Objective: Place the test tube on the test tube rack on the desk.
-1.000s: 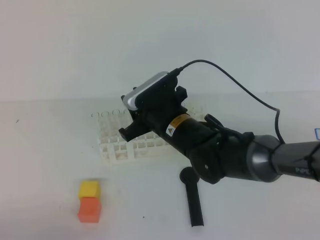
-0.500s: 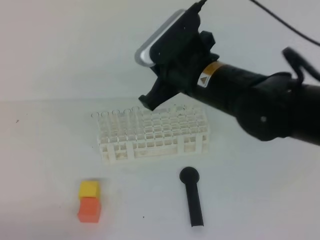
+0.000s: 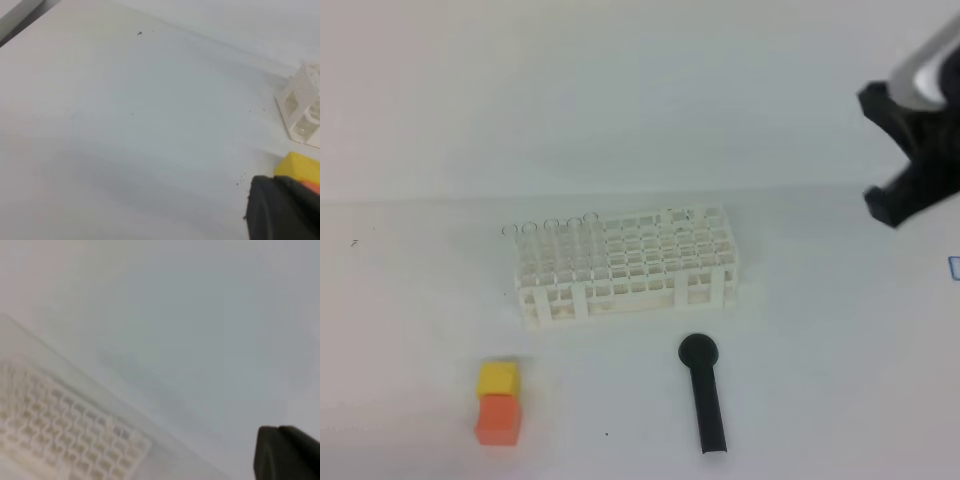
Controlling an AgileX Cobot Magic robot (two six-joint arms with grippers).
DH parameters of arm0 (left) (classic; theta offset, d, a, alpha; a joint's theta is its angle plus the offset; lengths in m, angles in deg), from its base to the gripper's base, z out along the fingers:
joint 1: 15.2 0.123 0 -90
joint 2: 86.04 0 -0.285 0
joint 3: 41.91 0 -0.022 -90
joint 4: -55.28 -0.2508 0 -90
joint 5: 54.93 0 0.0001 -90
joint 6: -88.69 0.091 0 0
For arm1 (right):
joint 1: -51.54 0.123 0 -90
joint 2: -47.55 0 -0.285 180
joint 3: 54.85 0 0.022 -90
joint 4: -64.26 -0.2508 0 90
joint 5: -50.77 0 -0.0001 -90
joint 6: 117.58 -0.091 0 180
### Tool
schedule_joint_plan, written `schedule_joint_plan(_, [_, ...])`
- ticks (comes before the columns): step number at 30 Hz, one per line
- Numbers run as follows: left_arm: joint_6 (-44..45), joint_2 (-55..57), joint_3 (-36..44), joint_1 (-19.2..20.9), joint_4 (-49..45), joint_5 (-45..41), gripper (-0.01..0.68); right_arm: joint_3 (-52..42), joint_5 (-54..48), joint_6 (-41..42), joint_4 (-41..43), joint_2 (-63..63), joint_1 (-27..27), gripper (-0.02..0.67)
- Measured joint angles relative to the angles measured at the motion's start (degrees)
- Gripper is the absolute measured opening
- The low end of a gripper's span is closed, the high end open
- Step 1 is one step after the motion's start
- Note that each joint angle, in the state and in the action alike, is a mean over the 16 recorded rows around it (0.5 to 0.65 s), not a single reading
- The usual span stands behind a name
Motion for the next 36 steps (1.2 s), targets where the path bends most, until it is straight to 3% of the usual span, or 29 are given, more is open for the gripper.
schedule_joint_plan(8, [0.0,0.0,0.0,0.0,0.0,0.0,-0.001,-14.3,-4.6,-1.1,-1.8,-19.0,-2.6,-0.001])
schedule_joint_plan(15, [0.0,0.0,0.0,0.0,0.0,0.0,-0.001,-18.5,-11.9,-1.1,-4.0,-30.2,-2.7,-0.001])
schedule_joint_plan(23, [0.0,0.0,0.0,0.0,0.0,0.0,-0.001,-18.8,-14.9,-1.1,-4.3,-34.2,-2.7,-0.001])
schedule_joint_plan(36, [0.0,0.0,0.0,0.0,0.0,0.0,-0.001,-24.8,-9.1,-3.5,-1.9,-36.5,-4.2,-0.001])
